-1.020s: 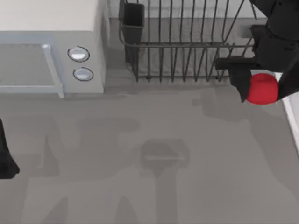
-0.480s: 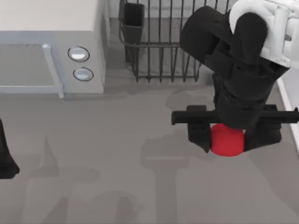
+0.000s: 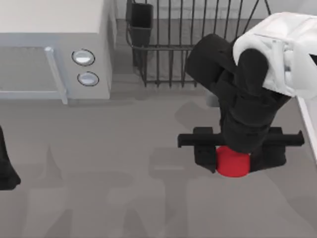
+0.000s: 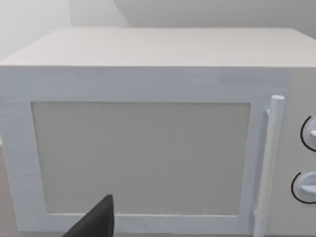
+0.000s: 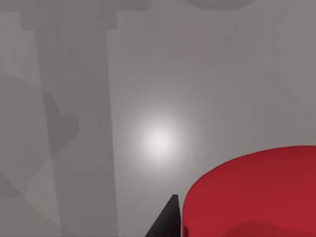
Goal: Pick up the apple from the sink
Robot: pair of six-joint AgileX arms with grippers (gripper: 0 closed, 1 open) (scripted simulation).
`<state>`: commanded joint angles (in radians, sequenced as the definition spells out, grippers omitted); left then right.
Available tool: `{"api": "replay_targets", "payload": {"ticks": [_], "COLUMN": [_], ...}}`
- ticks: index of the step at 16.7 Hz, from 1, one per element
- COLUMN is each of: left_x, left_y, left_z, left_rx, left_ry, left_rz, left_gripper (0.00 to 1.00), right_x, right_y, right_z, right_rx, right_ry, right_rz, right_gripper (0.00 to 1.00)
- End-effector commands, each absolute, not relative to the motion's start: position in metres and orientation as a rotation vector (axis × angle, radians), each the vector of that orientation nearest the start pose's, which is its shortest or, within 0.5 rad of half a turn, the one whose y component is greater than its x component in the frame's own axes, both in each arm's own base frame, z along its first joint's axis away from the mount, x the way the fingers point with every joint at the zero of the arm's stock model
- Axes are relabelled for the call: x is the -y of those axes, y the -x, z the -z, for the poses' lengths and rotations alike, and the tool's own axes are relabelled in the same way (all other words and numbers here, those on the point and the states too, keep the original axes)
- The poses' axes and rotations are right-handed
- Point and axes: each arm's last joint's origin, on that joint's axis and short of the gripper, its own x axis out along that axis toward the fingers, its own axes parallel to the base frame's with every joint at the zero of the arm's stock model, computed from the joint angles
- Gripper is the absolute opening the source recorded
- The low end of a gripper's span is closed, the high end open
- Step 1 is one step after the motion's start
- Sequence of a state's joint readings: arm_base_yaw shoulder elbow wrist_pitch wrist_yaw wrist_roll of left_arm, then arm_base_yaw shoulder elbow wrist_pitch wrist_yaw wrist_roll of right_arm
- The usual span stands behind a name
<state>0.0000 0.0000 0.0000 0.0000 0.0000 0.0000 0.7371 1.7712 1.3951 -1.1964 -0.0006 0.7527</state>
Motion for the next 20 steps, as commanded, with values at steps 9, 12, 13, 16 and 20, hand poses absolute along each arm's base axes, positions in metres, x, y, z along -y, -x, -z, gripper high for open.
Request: {"api": "replay_targets", "payload": {"ticks": [9, 12, 13, 16, 20], "left_x": [0.001, 0.001, 0.001, 0.001, 0.001], "left_y": [-0.106, -0.106, -0.106, -0.106, -0.106], "left_z": [-0.160, -0.160, -0.160, -0.160, -0.160], "left_rx": [0.000, 0.000, 0.000, 0.000, 0.000], "left_ry": [0.000, 0.000, 0.000, 0.000, 0.000], "left_rz": [0.000, 0.000, 0.000, 0.000, 0.000], "left_gripper": [1.00, 1.00, 1.00, 1.00, 1.00], "right_x": [-0.220, -0.220, -0.220, -0.220, -0.220], "right_y": [-0.236, -0.236, -0.236, -0.236, -0.236], "right_z": [-0.160, -0.160, -0.160, -0.160, -0.160], "right_rx": [-1.571, -1.571, -1.571, -1.571, -1.571], "right_ry": [-0.008, -0.008, -0.008, -0.008, -0.008], "right_rz": [0.008, 0.008, 0.008, 0.008, 0.008], "right_gripper": [0.00, 0.15, 0.23, 0.45, 0.75]}}
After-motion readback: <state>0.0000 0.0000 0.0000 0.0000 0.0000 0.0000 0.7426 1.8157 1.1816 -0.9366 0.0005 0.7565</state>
